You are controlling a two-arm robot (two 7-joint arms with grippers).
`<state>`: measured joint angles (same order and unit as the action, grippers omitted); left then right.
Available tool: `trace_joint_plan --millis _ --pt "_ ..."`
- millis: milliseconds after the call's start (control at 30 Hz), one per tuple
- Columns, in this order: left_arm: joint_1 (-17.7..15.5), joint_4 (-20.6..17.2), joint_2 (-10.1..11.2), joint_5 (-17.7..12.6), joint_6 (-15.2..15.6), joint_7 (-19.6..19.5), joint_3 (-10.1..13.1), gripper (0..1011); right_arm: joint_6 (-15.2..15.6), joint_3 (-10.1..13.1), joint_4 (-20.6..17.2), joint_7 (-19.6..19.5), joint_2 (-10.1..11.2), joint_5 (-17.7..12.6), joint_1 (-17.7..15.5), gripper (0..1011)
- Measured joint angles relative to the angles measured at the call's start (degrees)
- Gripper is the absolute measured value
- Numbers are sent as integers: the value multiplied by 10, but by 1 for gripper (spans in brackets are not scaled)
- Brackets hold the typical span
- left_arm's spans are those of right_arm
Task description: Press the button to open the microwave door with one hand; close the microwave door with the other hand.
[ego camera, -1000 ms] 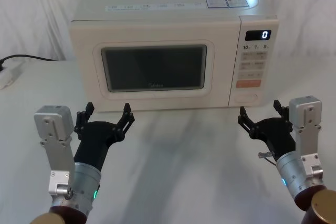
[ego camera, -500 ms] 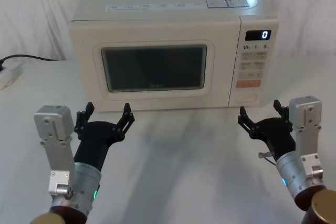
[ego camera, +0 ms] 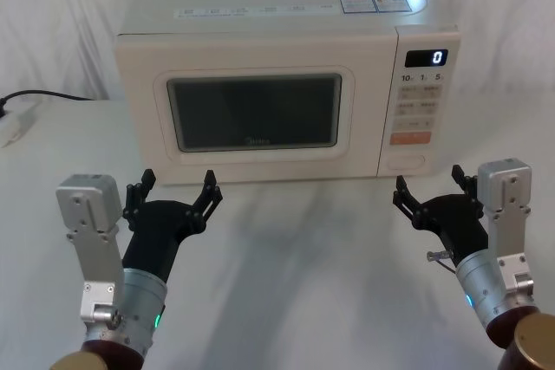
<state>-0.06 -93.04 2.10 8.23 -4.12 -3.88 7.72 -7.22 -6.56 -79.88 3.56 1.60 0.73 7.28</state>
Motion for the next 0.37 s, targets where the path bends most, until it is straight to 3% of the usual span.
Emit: trace_joint_plan --millis 367 --pt "0 0 0 0 0 0 0 1001 0 0 0 0 0 0 0 1000"
